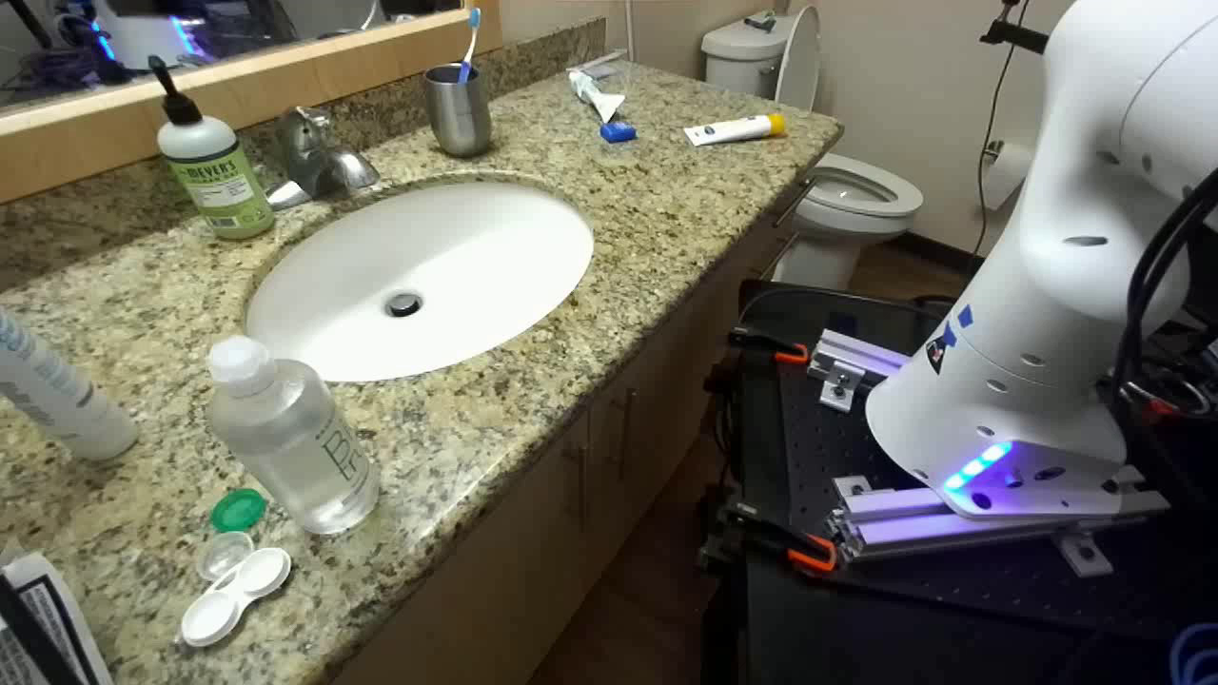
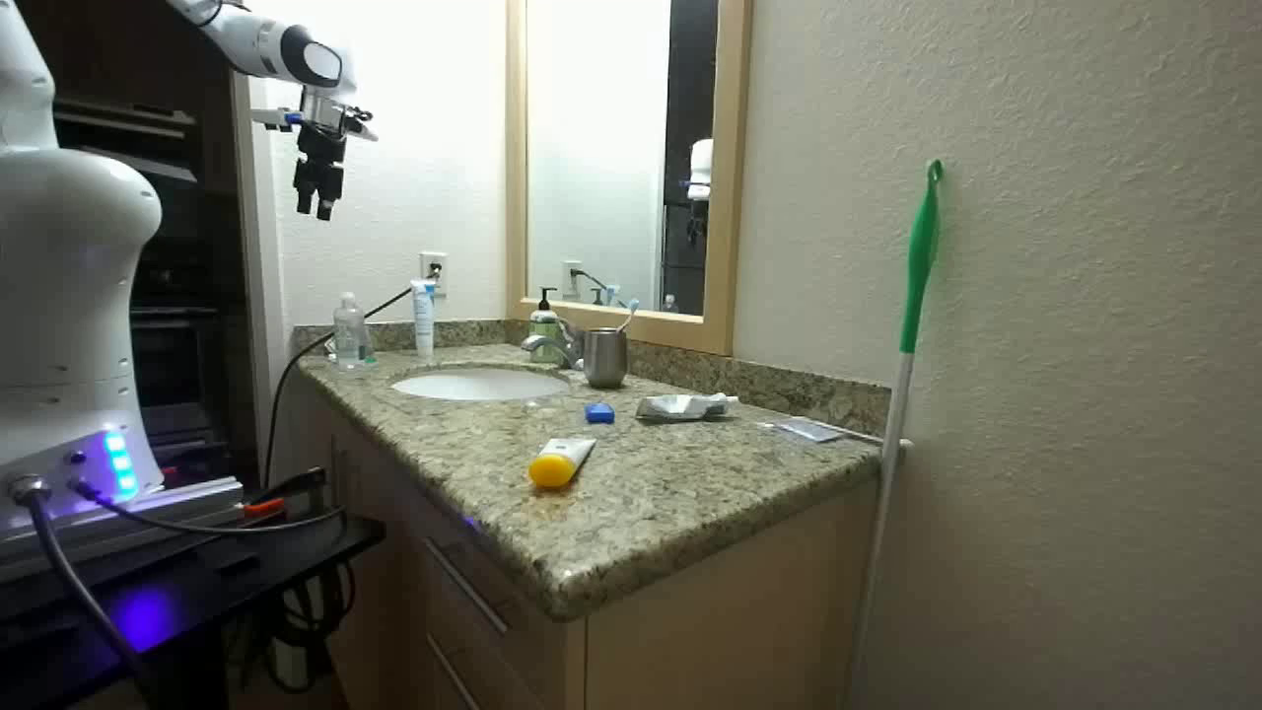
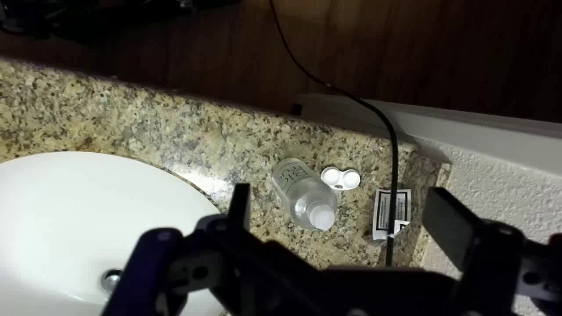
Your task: Move the blue case to the left side of the sink counter and then put it back on the right side of the sink counter
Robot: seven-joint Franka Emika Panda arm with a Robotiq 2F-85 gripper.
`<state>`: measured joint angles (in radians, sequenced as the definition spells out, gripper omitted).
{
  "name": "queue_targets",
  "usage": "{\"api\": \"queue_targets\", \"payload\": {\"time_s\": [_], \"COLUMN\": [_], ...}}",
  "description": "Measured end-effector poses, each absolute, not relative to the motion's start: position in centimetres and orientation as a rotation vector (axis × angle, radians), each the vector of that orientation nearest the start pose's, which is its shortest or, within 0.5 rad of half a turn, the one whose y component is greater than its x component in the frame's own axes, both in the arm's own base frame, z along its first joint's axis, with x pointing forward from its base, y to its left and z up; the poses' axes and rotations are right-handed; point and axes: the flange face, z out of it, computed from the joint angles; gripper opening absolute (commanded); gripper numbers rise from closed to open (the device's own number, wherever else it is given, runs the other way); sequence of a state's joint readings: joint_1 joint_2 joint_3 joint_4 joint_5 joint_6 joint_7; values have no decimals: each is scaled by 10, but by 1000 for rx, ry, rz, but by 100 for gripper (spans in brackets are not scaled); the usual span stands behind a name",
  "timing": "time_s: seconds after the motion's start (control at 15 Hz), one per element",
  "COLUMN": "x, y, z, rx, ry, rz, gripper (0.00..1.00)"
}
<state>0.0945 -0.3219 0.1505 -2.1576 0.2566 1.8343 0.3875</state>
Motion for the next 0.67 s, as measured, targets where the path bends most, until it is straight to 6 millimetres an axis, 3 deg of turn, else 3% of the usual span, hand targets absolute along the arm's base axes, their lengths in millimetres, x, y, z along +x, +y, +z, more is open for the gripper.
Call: {"api": "queue_targets", "payload": {"time_s": [0.2, 0.33, 0.47, 0.67], "x": [441, 450, 460, 461], "y": [134, 108, 57, -41], "z": [532, 538, 548, 556], "rx": [-2930, -2903, -2869, -2818], "ry": [340, 447, 590, 843], "rz": [84, 23, -67, -173], "gripper": [100, 100, 100, 100]}}
